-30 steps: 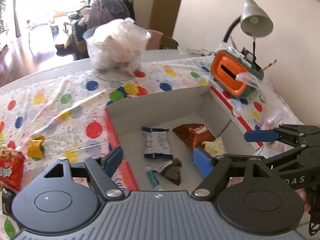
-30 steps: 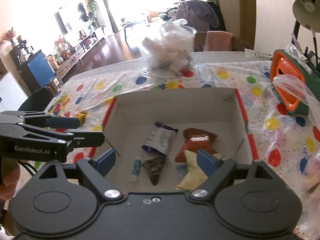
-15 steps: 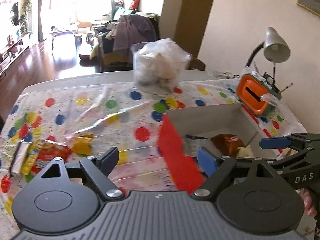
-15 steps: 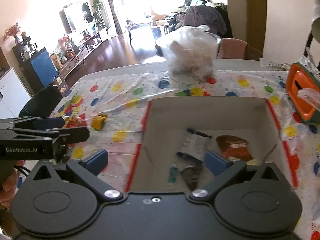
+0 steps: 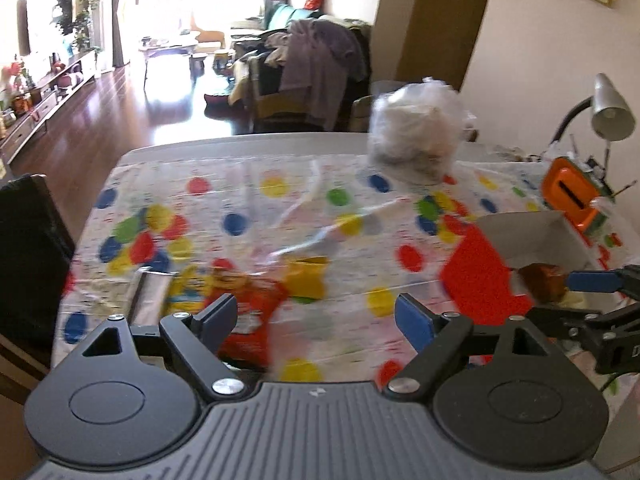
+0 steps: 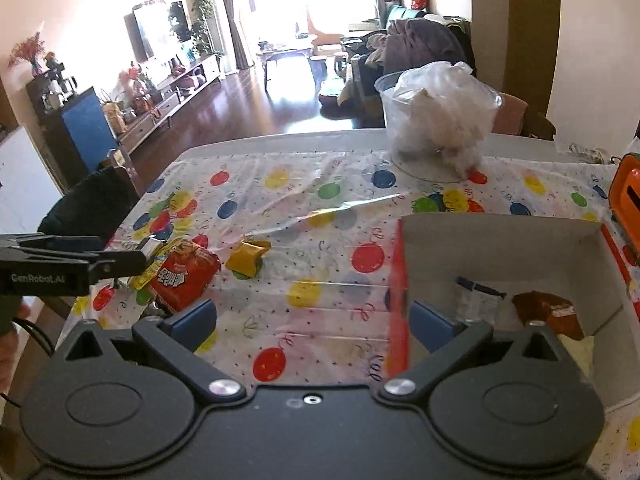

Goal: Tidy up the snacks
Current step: 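Move both tools back to the snack pile, then grasp the silver foil packet with the left tool while the right tool grasps the yellow packet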

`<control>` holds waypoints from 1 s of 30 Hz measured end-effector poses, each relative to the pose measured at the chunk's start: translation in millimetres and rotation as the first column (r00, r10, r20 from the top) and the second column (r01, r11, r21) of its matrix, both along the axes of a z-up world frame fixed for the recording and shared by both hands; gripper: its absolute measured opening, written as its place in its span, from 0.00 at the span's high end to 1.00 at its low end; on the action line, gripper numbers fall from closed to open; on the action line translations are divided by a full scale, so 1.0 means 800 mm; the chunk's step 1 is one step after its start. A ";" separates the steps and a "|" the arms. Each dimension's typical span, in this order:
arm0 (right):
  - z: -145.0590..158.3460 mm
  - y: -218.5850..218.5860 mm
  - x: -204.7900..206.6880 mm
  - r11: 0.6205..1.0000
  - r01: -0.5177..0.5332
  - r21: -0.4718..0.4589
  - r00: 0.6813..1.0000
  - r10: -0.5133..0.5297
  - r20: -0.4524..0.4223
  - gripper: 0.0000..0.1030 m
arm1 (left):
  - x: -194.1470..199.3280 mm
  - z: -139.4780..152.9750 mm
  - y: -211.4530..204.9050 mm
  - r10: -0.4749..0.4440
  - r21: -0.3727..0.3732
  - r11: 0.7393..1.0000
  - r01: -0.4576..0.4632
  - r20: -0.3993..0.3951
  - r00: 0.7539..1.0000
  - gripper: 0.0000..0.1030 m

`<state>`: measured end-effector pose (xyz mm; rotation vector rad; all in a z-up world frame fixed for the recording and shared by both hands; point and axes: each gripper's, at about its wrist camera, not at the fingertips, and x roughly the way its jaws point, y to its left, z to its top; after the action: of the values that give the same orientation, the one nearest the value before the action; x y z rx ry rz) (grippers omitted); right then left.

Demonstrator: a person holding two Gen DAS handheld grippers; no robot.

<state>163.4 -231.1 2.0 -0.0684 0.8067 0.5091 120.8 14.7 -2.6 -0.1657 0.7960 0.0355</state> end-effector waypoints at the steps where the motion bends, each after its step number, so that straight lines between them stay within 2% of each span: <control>1: -0.002 0.009 0.001 1.000 0.001 -0.001 1.000 -0.001 -0.002 0.01 | 0.001 -0.003 0.012 0.006 0.004 1.000 -0.006 -0.004 1.000 0.16; 10: -0.019 0.080 0.006 0.999 -0.034 -0.015 0.999 0.034 -0.004 0.02 | 0.016 -0.035 0.107 0.051 0.042 0.998 -0.049 -0.059 0.997 0.16; 19: -0.052 0.135 0.056 0.999 0.029 -0.045 0.998 -0.032 -0.058 0.02 | 0.052 -0.087 0.184 0.099 0.032 0.995 -0.095 -0.154 0.983 0.16; 26: -0.090 0.177 0.103 0.991 0.049 -0.125 0.992 -0.062 -0.106 0.05 | 0.079 -0.131 0.214 0.121 0.029 0.993 -0.117 -0.241 0.963 0.17; 30: -0.112 0.194 0.128 0.989 0.067 -0.133 0.981 -0.090 -0.174 0.09 | 0.086 -0.146 0.221 0.117 0.032 0.993 -0.112 -0.271 0.956 0.17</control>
<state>265.9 -76.2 -87.6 -0.1085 1.0144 0.3925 189.9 191.5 -119.6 -0.1945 1.0603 0.1774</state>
